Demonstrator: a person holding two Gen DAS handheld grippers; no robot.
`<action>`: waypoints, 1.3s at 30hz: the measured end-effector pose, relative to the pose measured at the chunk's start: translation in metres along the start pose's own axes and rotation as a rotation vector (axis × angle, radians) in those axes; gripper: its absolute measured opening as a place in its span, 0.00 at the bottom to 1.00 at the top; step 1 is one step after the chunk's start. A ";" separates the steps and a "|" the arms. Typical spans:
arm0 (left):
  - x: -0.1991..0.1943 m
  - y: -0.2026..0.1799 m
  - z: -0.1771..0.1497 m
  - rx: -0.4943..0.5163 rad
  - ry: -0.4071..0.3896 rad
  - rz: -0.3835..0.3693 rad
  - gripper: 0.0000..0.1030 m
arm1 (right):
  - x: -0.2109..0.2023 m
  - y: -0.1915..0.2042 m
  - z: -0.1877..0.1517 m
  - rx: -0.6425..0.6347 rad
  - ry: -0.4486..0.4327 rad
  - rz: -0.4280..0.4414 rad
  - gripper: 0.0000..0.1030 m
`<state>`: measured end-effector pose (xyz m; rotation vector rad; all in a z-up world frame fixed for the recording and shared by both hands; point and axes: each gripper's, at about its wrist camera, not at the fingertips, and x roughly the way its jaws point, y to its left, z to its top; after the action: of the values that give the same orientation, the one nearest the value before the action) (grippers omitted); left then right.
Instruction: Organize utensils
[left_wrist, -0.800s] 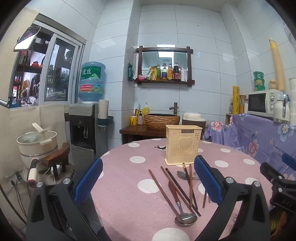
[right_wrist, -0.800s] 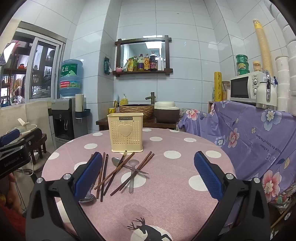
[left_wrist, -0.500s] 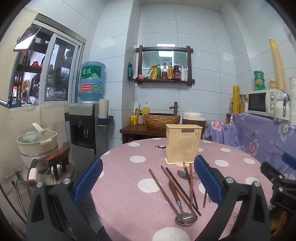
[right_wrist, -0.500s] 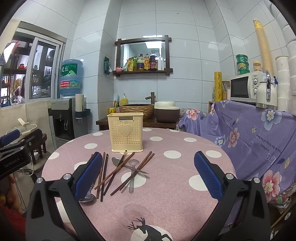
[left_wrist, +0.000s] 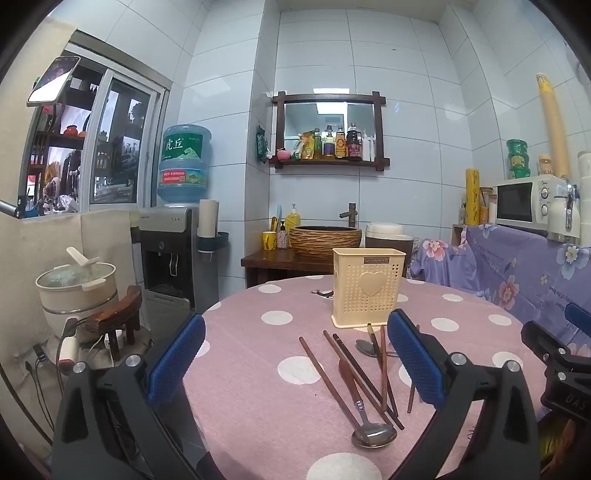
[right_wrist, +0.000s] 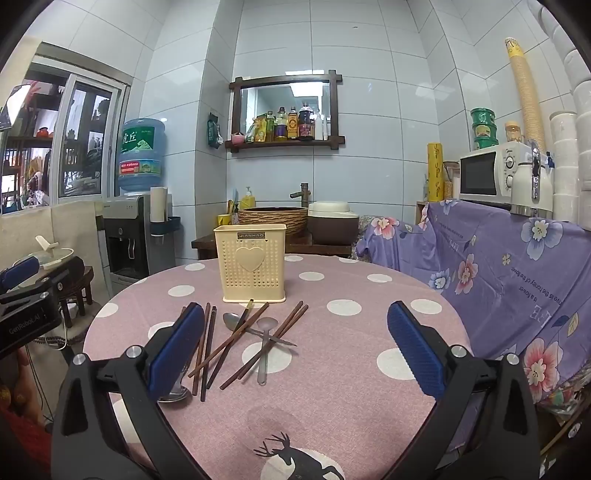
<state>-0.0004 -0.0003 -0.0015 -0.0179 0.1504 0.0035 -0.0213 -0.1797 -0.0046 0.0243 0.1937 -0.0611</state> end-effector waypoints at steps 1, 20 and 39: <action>0.000 0.000 0.000 -0.001 0.000 0.000 0.95 | 0.000 0.000 0.000 0.000 0.000 0.000 0.95; -0.001 0.004 -0.001 0.003 0.003 0.002 0.95 | 0.000 0.000 0.000 0.001 0.001 0.000 0.95; 0.000 0.014 -0.001 0.010 0.001 0.013 0.95 | 0.000 0.000 0.000 0.001 -0.001 -0.002 0.95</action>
<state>-0.0004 0.0134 -0.0024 -0.0068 0.1517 0.0157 -0.0217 -0.1795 -0.0049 0.0255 0.1932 -0.0627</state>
